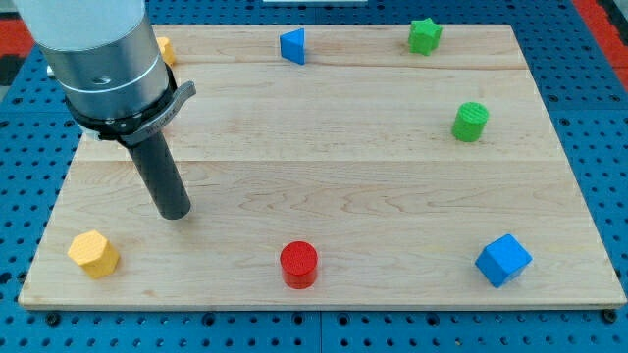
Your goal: Push the blue cube towards the center
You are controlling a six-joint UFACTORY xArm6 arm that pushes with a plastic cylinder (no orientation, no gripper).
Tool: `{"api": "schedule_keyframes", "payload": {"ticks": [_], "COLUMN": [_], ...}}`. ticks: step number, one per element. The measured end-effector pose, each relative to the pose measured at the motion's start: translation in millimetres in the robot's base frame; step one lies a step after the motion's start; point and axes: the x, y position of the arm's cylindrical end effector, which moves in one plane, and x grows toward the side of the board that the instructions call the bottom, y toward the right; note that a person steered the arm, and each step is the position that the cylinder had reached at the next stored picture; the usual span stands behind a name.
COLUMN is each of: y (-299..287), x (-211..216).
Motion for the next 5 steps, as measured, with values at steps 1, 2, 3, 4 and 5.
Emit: {"api": "schedule_keyframes", "payload": {"ticks": [1, 2, 3, 4, 5], "y": [0.0, 28.9, 116.1, 253.6, 374.1], "x": [0.0, -15.8, -25.8, -25.5, -8.6]}}
